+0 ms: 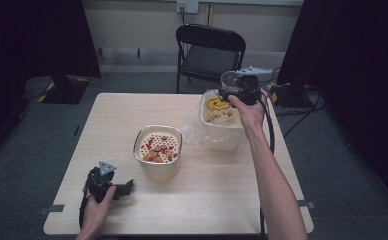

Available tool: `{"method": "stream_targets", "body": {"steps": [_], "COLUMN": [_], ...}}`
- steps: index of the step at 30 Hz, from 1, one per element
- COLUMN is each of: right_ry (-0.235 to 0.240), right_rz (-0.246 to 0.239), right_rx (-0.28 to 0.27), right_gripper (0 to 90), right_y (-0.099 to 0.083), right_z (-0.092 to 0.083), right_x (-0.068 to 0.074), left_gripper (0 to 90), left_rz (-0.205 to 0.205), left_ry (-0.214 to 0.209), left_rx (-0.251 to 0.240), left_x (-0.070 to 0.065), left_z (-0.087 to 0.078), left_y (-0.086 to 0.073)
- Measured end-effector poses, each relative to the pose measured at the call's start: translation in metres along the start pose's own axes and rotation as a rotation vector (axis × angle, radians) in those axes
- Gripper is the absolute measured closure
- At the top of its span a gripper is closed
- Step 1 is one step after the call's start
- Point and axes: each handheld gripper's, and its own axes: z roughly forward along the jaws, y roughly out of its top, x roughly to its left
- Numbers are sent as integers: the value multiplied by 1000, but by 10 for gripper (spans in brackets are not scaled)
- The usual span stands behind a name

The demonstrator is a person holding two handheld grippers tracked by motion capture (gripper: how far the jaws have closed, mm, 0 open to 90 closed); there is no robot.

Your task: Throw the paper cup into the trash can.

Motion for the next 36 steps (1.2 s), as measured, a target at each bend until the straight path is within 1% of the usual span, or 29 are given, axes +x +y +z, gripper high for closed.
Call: {"method": "stream_targets", "body": {"steps": [2, 3, 4, 5, 7, 9, 14, 20, 21, 23, 24, 25, 27, 29, 31, 33, 34, 35, 36], "right_ry": [-34, -54, -42, -25, -34, -25, -19, 24, 31, 55, 67, 67, 72, 87, 86, 114, 114, 134, 134], "right_rz": [20, 29, 30, 35, 33, 45, 52, 79, 75, 83, 77, 77, 57, 43, 35, 22, 14, 4, 4], "right_rx": [-14, -20, -22, -25, -28, -31, -36, -32, -33, -36, -37, -37, -22, -27, -27, -24, -21, -32, -32], "right_gripper": [126, 139, 169, 171, 144, 145, 144, 149, 150, 150, 151, 151, 151, 151, 161, 163, 161, 160, 160], "right_y": [-1, -1, -2, -3, -4, -5, -7, -12, -13, -15, -19, -19, -22, -23, -24, -27, -30, -36, -36], "right_z": [2, 3, 3, 3, 3, 2, -3, -14, -16, -20, -23, -23, -26, -30, -36, -42, -45, -50, -50], "right_x": [-3, -4, -5, -6, -7, -8, -10, -9, -9, -8, -5, -5, -1, 3, 7, 12, 14, 19, 19], "left_gripper": [2, 2, 2, 2, 2, 2, 2, 1, 0, 0, 0, 0, 0, 0, 0, 0, 0, 0, 0], "left_rz": [0, 0, 0, 0, 0, 0, 0, 2, 3, 3, 2, 3, 3, 3, 3, 3, 3, 3, 3], "left_ry": [0, 0, 0, 0, 0, 0, 0, -3, -4, -5, -4, -5, -4, -4, -5, -4, -4, -5, -4], "left_rx": [0, 0, 0, 0, 0, 0, 0, 0, 1, 2, 2, 2, 2, 2, 2, 2, 2, 2, 2], "left_x": [0, 0, 0, 0, 0, 0, 0, 0, 1, 1, 1, 1, 1, 1, 1, 1, 1, 1, 1], "left_z": [0, 0, 0, 0, 0, 0, 0, 0, 0, 0, 0, 0, 0, 0, 0, 0, 0, 0, 0], "left_y": [0, 0, 0, 0, 0, 0, 0, 0, 0, 0, 0, 0, 0, 0, 0, 0, 0, 0, 0]}}
